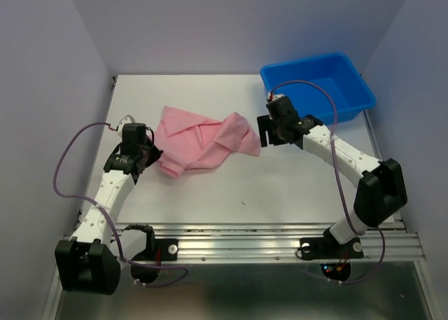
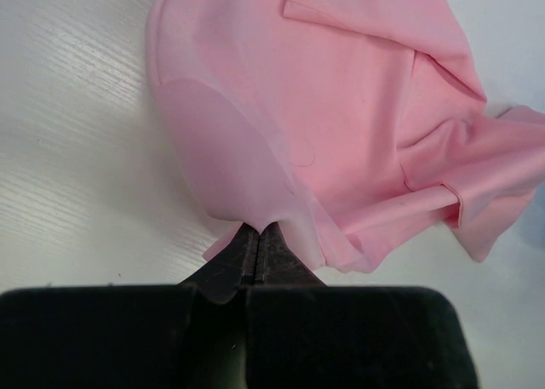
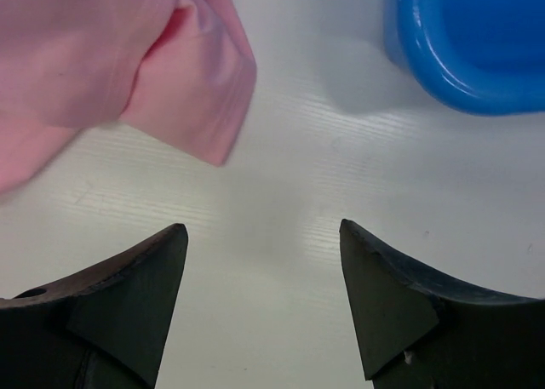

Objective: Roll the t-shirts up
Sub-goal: Flatten out the T-shirt at the center of the board.

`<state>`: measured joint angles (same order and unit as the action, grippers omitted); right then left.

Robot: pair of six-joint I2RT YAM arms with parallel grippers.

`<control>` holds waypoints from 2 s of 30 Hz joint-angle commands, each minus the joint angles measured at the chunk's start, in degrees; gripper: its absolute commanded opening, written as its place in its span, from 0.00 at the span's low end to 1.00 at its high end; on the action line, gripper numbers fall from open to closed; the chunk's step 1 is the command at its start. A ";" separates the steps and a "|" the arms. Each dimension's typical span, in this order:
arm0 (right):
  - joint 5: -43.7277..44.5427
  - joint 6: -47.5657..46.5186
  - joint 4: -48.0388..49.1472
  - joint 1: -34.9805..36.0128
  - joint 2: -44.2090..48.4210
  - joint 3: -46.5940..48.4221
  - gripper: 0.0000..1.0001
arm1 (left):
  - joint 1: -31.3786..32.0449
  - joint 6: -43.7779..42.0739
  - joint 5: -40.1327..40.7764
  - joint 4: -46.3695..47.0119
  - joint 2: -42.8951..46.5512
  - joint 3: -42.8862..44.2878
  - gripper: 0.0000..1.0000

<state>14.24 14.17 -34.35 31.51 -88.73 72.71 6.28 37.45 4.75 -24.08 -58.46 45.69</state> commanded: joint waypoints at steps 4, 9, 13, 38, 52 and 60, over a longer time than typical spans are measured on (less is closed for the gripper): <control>2.81 -0.02 0.07 -4.87 -6.79 4.62 0.78 | -0.22 -1.42 1.66 -0.71 1.50 2.30 0.00; 3.87 -1.17 1.47 -7.24 -13.04 10.25 0.79 | -0.22 -1.15 1.31 -0.71 1.59 2.12 0.00; 3.69 -1.43 2.44 -7.78 -16.91 15.00 0.79 | -0.22 -1.42 1.66 -0.80 1.68 1.86 0.00; -0.97 2.08 5.95 6.35 -11.03 7.99 0.81 | -0.22 -2.82 3.24 -1.85 1.85 2.30 0.00; 5.53 0.50 7.36 15.78 -25.78 16.23 0.78 | -0.22 -2.74 2.45 -2.29 2.82 2.12 0.00; 13.71 0.50 10.88 15.78 -31.15 20.98 0.67 | -0.22 -3.09 1.66 -2.55 3.44 1.68 0.00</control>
<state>22.55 14.94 -27.55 47.29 -119.77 90.41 6.28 35.57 6.52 -26.22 -56.45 45.78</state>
